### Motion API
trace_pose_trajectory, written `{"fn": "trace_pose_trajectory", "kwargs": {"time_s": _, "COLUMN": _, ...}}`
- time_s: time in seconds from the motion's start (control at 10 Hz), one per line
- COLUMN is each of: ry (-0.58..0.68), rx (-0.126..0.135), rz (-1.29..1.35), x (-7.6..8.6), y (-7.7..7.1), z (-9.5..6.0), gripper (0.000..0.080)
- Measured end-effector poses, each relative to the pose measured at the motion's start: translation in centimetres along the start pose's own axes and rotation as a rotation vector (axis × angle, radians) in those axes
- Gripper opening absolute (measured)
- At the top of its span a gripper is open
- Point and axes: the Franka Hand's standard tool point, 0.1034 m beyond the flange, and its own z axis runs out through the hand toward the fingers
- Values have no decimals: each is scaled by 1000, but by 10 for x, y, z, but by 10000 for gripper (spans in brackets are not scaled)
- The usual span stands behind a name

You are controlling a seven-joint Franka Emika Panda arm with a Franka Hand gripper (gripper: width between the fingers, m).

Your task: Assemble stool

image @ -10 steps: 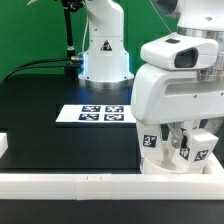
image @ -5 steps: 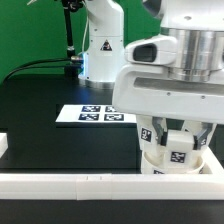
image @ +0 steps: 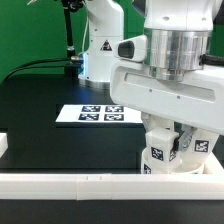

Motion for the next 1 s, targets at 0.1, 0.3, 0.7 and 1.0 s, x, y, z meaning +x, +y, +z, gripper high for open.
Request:
{"fn": "trace_pose_trajectory", "kwargs": {"time_s": 0.1, "ry": -1, "rx": 0, "rz": -2, "x": 0, "y": 0, "z": 0, "gripper": 446}}
{"fn": "trace_pose_trajectory", "kwargs": {"time_s": 0.3, "ry": -1, "rx": 11, "rz": 3, "x": 0, "y": -3, "z": -4, "gripper": 572}}
{"fn": "trace_pose_trajectory", "kwargs": {"time_s": 0.7, "ry": 2, "rx": 113, "rz": -33, "x": 16, "y": 5, "z": -91, "gripper": 648}}
{"fn": "trace_pose_trajectory", "kwargs": {"time_s": 1.0, "ry": -1, "rx": 109, "rz": -34, "x": 15, "y": 6, "z": -89, "gripper": 648}}
